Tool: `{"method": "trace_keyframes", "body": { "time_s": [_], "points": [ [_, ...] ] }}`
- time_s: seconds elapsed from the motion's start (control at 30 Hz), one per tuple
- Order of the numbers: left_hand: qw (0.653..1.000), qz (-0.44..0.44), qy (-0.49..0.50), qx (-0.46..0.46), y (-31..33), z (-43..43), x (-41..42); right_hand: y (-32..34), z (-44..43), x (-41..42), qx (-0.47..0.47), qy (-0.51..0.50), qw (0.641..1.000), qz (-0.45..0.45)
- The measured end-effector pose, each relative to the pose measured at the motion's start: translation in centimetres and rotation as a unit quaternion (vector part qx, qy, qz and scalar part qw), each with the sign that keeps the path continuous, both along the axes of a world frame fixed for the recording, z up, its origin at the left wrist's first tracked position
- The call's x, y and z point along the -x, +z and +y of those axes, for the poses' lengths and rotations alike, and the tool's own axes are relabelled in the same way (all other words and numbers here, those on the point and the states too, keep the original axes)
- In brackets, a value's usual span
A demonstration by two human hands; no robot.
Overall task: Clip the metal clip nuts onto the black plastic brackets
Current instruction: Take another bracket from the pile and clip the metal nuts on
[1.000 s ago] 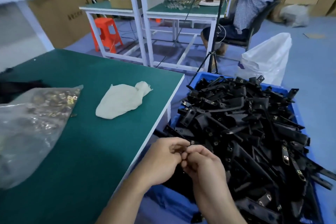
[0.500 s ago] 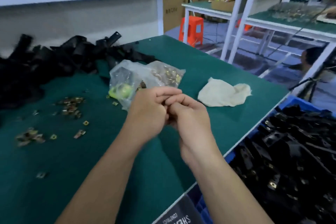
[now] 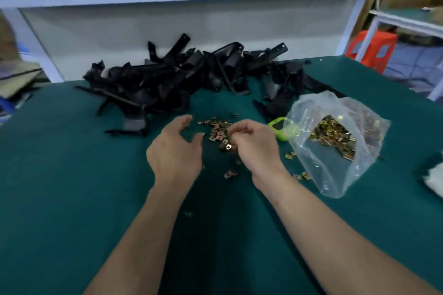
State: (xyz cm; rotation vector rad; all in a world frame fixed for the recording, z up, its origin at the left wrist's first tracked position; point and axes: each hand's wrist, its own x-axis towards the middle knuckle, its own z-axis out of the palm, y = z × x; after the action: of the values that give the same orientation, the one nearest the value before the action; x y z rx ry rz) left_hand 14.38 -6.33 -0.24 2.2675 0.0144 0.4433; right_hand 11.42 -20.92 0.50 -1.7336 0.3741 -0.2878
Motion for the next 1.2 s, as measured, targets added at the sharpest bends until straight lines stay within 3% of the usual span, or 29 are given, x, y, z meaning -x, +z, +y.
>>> {"method": "trace_keyframes", "body": {
  "time_s": [0.03,0.1,0.23,0.33,0.4,0.43,0.5,0.53,0.57,0.63,0.7,0.77,0.8,0.9,1.03,1.2],
  "points": [
    [0.996,0.015,0.001,-0.084,-0.6,1.0,-0.8,-0.1,0.3,-0.9,0.023,-0.003,1.0,-0.004],
    [0.982,0.086,-0.048,-0.159,-1.5,2.1,-2.4,-0.2,0.4,-3.1,0.069,-0.006,0.997,-0.013],
    [0.969,0.114,-0.11,-0.188,-3.1,2.5,-4.6,0.0,-0.5,-7.9,0.204,0.001,0.979,0.025],
    [0.97,0.098,-0.12,-0.189,-3.2,2.2,-5.5,0.1,-1.2,-11.6,0.353,-0.006,0.934,0.059],
    [0.99,0.025,-0.107,-0.09,-2.1,2.1,-5.8,0.2,-1.6,-13.6,0.413,-0.034,0.908,0.06],
    [0.993,-0.071,-0.09,-0.037,-1.4,2.2,-6.1,0.3,-1.9,-14.5,0.433,-0.055,0.898,0.056],
    [0.964,-0.261,-0.017,-0.044,0.2,2.8,-7.2,0.3,-3.1,-16.1,0.455,-0.094,0.884,0.05],
    [0.954,-0.292,0.032,-0.058,0.7,3.6,-8.1,0.4,-4.0,-16.8,0.469,-0.111,0.875,0.051],
    [0.958,-0.268,0.086,-0.055,0.9,4.6,-9.1,0.7,-5.1,-17.4,0.486,-0.128,0.863,0.054],
    [0.976,-0.141,0.167,0.014,0.4,7.3,-11.1,1.4,-8.0,-18.4,0.522,-0.167,0.834,0.072],
    [0.977,-0.026,0.192,0.086,-0.8,9.4,-12.8,2.2,-11.4,-19.0,0.552,-0.203,0.8,0.118],
    [0.98,0.035,0.174,0.087,-1.4,9.9,-14.1,2.9,-13.9,-19.2,0.55,-0.219,0.783,0.191],
    [0.985,0.054,0.154,0.059,-1.5,9.6,-14.5,3.1,-14.6,-19.2,0.527,-0.22,0.787,0.234],
    [0.991,0.101,0.084,-0.016,-1.6,7.9,-15.1,2.7,-14.2,-19.0,0.393,-0.167,0.843,0.327],
    [0.987,0.132,0.007,-0.086,-1.8,5.5,-14.6,1.8,-9.9,-18.4,0.388,-0.072,0.871,0.292],
    [0.988,0.132,-0.073,-0.009,-1.5,3.3,-13.4,2.6,-4.3,-18.5,0.384,0.075,0.884,0.255]
  ]
}}
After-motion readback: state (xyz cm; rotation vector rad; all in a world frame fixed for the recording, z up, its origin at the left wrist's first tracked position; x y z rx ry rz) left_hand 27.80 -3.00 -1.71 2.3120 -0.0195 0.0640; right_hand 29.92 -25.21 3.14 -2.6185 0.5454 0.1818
